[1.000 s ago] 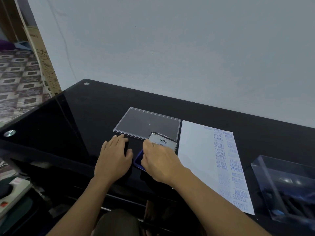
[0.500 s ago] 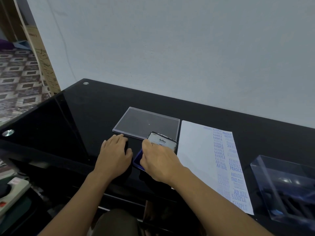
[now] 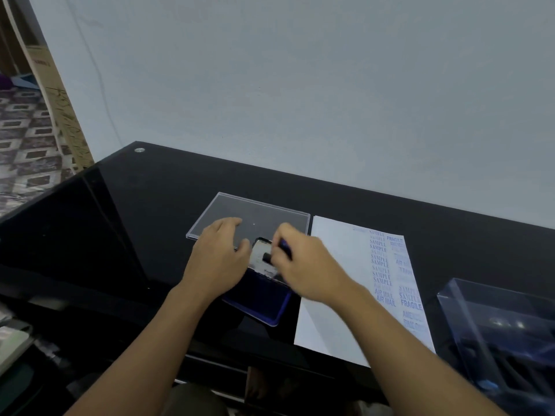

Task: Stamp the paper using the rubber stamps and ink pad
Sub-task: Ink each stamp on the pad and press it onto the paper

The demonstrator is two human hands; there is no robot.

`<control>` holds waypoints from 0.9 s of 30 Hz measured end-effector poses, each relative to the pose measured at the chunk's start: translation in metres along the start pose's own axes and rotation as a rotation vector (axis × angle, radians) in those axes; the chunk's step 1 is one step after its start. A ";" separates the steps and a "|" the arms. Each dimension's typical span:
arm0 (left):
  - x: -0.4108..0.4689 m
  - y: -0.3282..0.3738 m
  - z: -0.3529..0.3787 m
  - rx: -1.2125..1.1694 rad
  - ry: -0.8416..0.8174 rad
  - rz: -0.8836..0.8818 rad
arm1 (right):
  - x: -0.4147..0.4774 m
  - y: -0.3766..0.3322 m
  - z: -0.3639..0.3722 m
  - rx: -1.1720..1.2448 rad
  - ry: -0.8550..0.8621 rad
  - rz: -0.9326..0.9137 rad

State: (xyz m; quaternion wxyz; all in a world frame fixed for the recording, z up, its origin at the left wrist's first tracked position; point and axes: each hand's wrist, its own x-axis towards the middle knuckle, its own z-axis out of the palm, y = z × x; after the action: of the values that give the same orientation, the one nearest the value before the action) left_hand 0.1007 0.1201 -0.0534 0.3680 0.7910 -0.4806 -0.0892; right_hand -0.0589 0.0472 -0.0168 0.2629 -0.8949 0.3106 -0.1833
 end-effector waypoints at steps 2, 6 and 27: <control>0.012 0.014 0.005 0.002 -0.033 0.049 | 0.002 0.012 -0.021 0.001 0.033 0.060; 0.036 0.045 0.019 0.008 -0.138 0.132 | 0.000 0.048 -0.062 -0.058 0.063 0.230; 0.116 0.096 0.112 0.349 -0.561 0.236 | 0.054 0.169 -0.116 -0.358 -0.150 0.355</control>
State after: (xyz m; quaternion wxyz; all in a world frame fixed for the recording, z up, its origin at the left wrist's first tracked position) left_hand 0.0391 -0.0571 -0.0443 0.0885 0.7258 -0.6590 -0.1764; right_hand -0.1540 -0.1419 -0.0140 0.1506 -0.8697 0.4700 -0.0094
